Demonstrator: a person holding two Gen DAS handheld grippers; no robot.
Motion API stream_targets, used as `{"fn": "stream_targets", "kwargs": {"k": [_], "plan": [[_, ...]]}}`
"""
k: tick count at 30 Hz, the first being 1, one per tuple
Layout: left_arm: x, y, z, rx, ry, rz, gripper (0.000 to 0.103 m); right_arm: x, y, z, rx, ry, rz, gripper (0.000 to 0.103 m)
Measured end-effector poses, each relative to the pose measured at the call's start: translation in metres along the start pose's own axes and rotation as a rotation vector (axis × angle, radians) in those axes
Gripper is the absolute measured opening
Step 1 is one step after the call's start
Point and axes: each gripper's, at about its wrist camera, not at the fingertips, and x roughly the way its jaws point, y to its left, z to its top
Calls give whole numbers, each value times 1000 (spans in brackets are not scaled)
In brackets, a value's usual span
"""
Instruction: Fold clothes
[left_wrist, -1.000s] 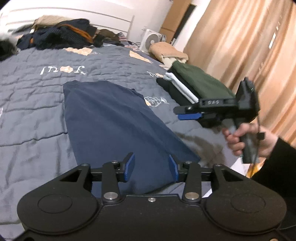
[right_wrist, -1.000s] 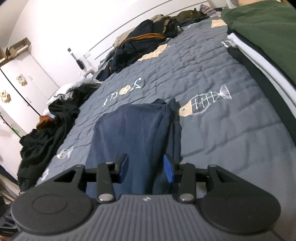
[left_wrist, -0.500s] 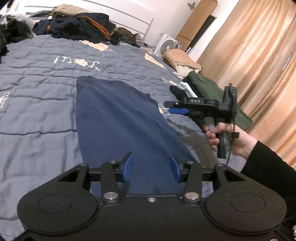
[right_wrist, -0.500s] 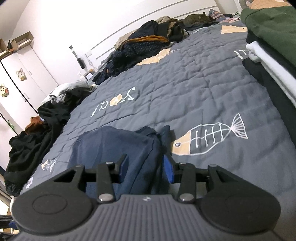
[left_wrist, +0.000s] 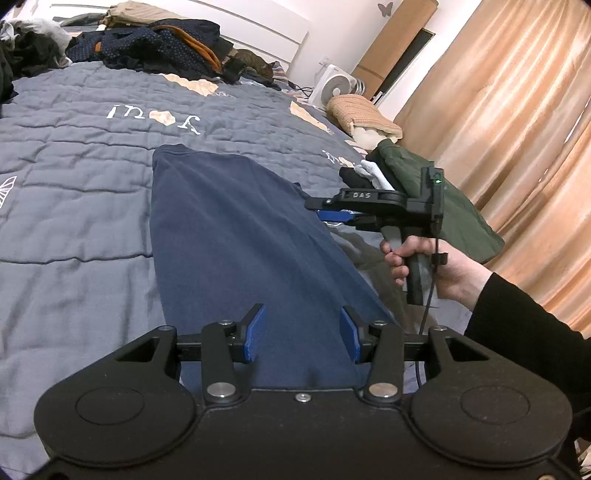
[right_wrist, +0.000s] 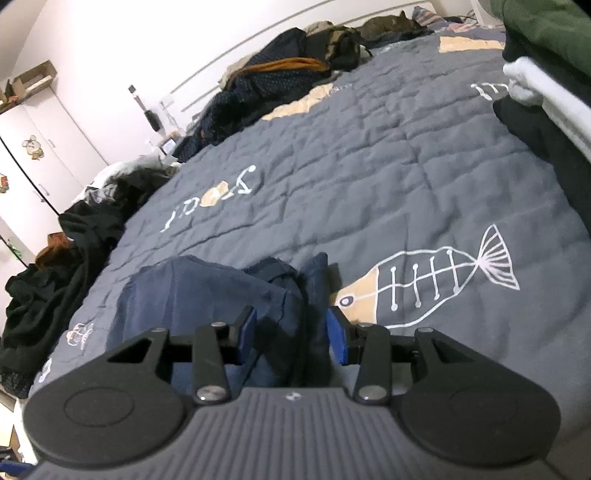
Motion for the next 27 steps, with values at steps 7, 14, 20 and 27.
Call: {"fn": "stream_targets", "kwargs": {"k": [7, 14, 20, 27], "plan": [[0, 0, 1, -2, 3, 5, 45, 4, 3, -1, -13, -5, 5, 38], [-1, 0, 1, 1, 8, 15, 45, -3, 10, 4, -53, -32, 8, 13], [1, 2, 1, 2, 11, 12, 45, -15, 21, 13, -163, -119, -1, 7], [0, 1, 0, 1, 11, 15, 45, -16, 31, 15, -217, -193, -11, 7]]}}
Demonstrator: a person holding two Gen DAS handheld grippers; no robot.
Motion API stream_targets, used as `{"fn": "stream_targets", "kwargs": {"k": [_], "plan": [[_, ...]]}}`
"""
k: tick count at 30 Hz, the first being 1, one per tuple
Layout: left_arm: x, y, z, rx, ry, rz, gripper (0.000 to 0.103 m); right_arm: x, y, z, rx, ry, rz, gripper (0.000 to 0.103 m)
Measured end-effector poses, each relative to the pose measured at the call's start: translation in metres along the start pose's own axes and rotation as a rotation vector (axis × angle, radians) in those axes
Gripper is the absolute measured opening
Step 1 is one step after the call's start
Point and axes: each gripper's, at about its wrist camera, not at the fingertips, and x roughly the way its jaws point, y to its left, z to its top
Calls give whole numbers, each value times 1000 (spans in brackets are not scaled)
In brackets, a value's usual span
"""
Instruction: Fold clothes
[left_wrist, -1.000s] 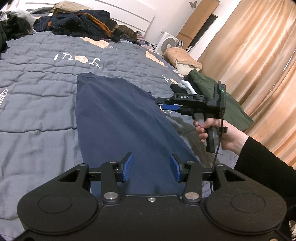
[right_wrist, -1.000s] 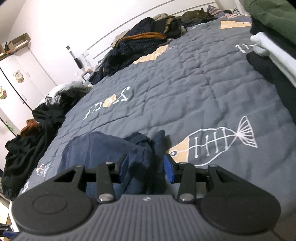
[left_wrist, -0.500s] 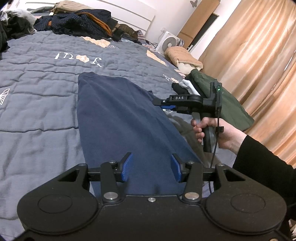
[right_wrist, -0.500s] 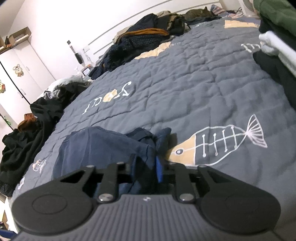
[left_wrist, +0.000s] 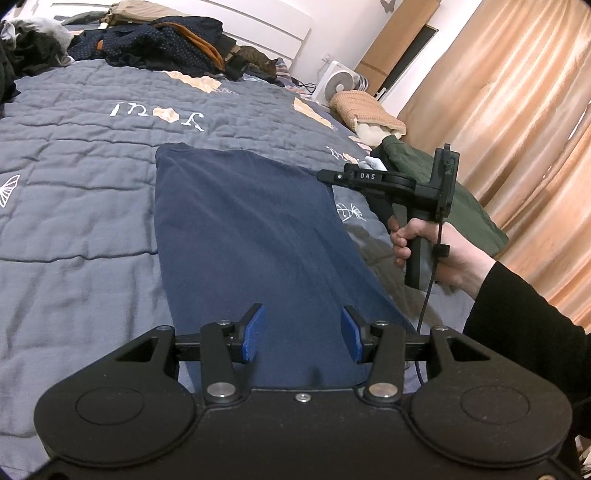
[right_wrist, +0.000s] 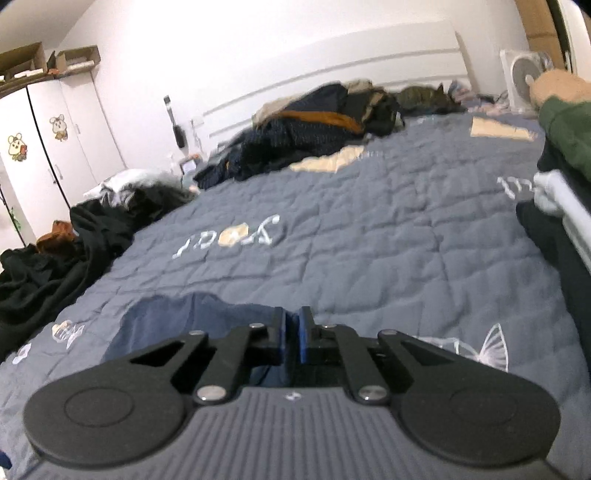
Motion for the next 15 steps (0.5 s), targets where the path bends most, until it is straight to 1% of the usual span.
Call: {"fn": "stream_targets", "kwargs": {"k": [3, 5, 9, 12, 15], "plan": [[-1, -2, -1, -1, -3, 2, 45, 1, 5, 4, -20, -40, -3, 6], [-1, -2, -1, 0, -1, 3, 45, 8, 3, 3, -26, -22, -15, 6], [0, -2, -1, 0, 5, 11, 45, 29, -12, -11, 50, 95, -43, 8], [1, 1, 0, -12, 3, 19, 45, 26, -18, -8, 109, 112, -29, 14], [1, 2, 0, -12, 2, 27, 47, 19, -20, -2, 155, 121, -15, 26]]}}
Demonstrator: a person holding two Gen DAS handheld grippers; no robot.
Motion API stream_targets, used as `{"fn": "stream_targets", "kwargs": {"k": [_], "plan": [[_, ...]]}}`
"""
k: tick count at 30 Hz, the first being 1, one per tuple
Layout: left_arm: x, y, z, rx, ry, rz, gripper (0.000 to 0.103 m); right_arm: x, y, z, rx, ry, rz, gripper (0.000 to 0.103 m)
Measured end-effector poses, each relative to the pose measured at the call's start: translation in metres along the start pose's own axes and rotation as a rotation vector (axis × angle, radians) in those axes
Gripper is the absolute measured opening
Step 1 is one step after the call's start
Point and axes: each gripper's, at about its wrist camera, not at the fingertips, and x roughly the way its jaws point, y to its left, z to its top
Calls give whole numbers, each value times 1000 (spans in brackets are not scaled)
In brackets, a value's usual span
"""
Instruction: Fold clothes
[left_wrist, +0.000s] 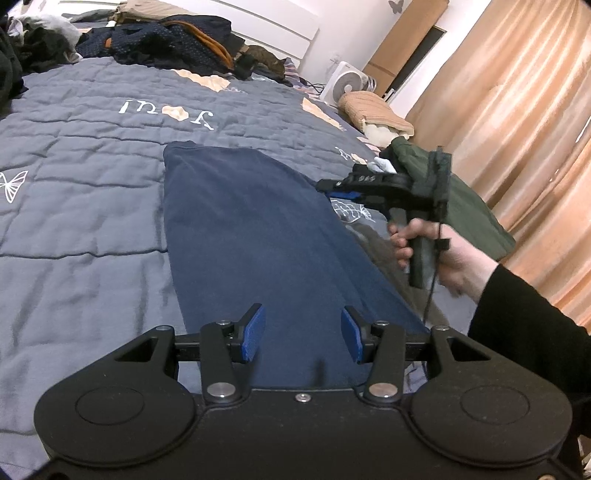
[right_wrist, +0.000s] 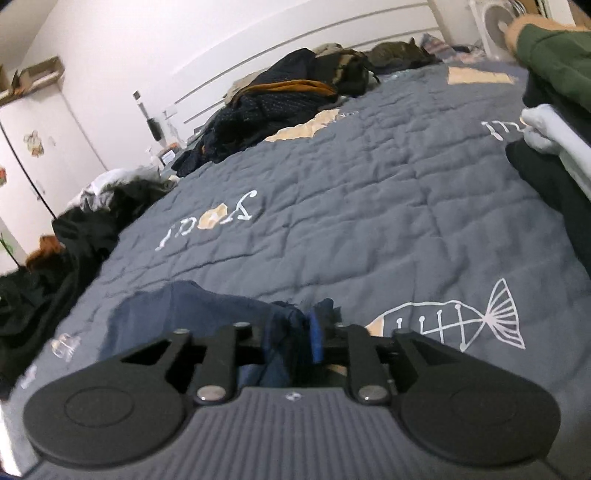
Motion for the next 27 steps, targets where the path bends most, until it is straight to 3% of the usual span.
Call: {"fn": "stream_targets", "kwargs": {"k": [3, 7, 21, 27], "plan": [[1, 0, 0, 5, -2, 10, 50, -11, 8, 2, -14, -7, -10, 35], [2, 0, -1, 7, -5, 16, 50, -29, 31, 1, -64, -24, -24, 38], [4, -1, -3, 16, -13, 53, 50, -73, 73, -8, -87, 10, -33, 41], [2, -12, -8, 121, -38, 119, 50, -109, 76, -32, -12, -5, -9, 41]]}}
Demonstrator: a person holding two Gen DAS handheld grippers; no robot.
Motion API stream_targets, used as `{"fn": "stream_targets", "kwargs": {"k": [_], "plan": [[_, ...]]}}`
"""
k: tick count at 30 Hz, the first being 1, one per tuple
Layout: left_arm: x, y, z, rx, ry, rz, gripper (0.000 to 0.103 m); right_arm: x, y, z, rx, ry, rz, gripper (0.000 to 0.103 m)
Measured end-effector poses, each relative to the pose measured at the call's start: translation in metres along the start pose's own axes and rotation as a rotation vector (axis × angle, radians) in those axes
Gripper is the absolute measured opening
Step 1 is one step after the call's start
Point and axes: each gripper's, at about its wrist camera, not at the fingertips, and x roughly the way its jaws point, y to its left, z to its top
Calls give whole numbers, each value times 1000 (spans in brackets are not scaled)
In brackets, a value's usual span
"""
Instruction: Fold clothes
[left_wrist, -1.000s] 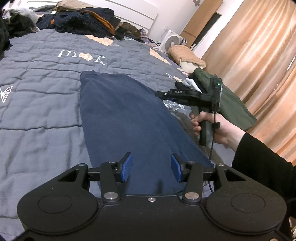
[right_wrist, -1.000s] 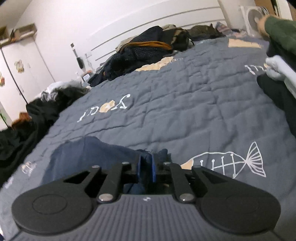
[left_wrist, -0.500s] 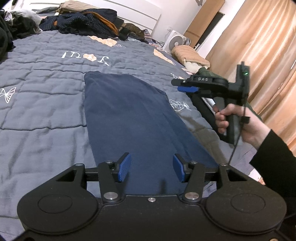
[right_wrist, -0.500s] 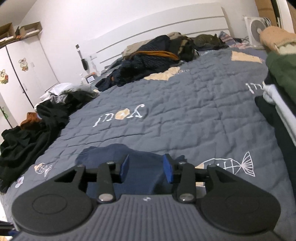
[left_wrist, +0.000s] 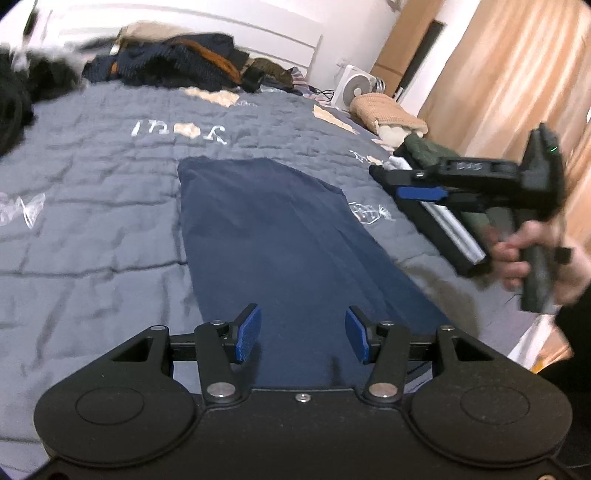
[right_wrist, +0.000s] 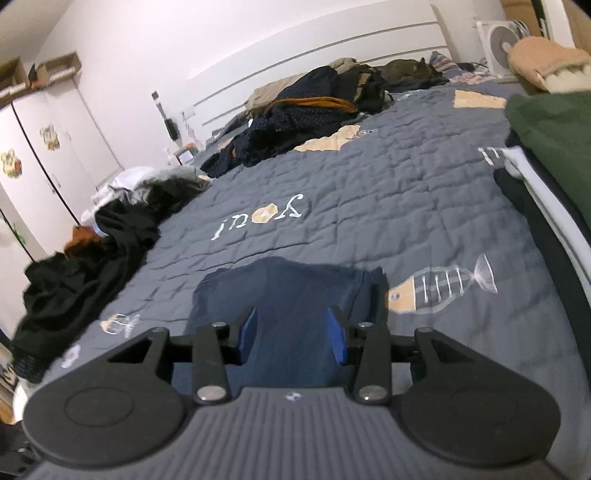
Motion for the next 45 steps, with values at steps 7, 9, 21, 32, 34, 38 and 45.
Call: {"fn": "stream_targets", "kwargs": {"k": [7, 9, 21, 32, 34, 38, 45], "plan": [[3, -51, -26, 391, -17, 148, 50, -36, 2, -48, 103, 21, 8, 41], [2, -65, -37, 503, -27, 171, 51, -43, 2, -65, 136, 34, 3, 41], [26, -114, -107, 1084, 4, 348, 52, -83, -19, -136, 427, 1, -95, 41], [35, -107, -114, 1129, 45, 408, 52, -64, -36, -161, 678, 29, 25, 41], [35, -108, -116, 1133, 50, 409, 52, -59, -39, -164, 707, 39, 45, 41], [34, -107, -116, 1127, 66, 403, 52, -52, -43, -166, 740, 26, 35, 41], [37, -107, -117, 1148, 76, 409, 52, -43, -53, -171, 837, 7, 64, 41]]}}
